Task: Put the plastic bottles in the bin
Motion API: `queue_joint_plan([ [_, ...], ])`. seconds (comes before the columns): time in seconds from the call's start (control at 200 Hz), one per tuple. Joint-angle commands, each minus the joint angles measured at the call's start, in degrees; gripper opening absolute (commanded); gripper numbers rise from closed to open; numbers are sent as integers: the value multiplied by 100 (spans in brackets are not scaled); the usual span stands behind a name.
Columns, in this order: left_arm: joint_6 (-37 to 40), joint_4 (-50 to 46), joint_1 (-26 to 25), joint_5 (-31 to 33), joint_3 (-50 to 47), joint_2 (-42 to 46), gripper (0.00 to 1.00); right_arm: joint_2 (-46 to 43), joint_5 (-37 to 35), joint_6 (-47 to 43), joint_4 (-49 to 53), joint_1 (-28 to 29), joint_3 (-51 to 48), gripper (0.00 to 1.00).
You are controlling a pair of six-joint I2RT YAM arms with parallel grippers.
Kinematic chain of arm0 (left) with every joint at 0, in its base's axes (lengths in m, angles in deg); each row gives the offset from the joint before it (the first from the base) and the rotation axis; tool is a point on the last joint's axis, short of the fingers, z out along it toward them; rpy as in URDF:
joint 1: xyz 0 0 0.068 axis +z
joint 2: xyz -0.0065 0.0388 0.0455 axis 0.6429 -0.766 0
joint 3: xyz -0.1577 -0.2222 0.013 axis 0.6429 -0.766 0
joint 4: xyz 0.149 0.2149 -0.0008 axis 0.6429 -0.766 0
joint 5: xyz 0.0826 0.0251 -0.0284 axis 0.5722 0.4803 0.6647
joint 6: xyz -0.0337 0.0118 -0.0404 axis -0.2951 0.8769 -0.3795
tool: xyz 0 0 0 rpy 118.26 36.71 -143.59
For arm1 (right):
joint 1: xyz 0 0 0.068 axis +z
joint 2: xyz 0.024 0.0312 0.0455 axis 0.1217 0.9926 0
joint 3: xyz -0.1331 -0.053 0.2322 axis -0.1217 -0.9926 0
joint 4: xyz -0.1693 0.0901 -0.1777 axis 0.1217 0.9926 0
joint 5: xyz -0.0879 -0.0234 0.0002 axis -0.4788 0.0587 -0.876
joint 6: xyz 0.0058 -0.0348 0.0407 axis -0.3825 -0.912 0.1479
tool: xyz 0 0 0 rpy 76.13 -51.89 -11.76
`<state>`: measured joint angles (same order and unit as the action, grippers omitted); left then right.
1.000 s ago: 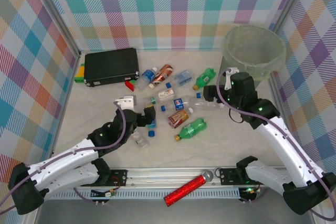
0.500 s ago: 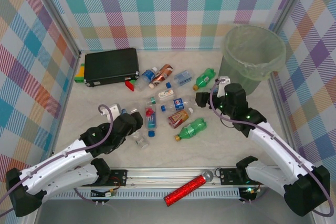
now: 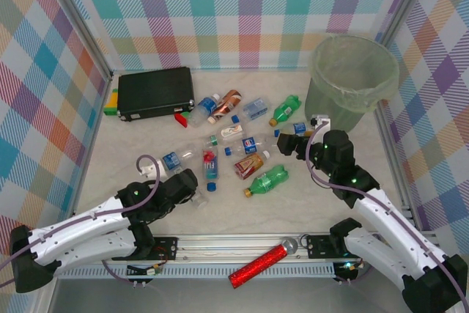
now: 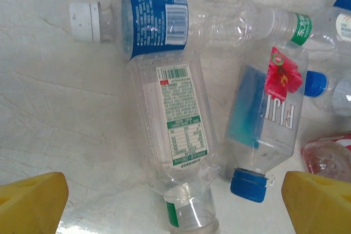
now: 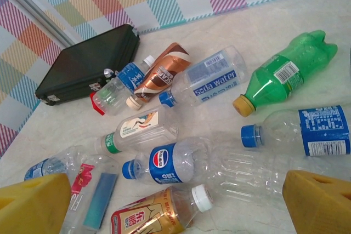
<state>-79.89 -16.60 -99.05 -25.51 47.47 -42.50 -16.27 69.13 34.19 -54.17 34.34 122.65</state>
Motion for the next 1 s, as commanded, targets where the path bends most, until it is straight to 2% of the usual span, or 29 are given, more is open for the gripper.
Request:
queue_joint_plan([
  [0.0, -301, -157, -162, 18, -86, -181, 100, 19, -103, 118, -238, 24, -48, 99],
  [0.135, -335, -114, -229, -61, -128, -421, 100, 90, -203, 118, -207, 29, -51, 99],
  [0.34, -332, 598, -281, -357, -387, -802, 96, 107, -283, 128, -265, 24, -102, 99],
  [0.455, -338, 961, -449, -409, -400, -1166, 94, 169, -278, 145, -295, 24, -104, 99],
  [0.56, -424, 896, -644, -305, -199, -1597, 93, 227, -263, 163, -308, 24, -103, 99],
  [0.73, -612, 967, -726, -320, -124, -2206, 87, 233, -284, 183, -338, 31, -112, 99],
  [0.995, -776, 1209, -726, -313, -278, -2506, 71, 171, -324, 193, -350, 24, -145, 99],
])
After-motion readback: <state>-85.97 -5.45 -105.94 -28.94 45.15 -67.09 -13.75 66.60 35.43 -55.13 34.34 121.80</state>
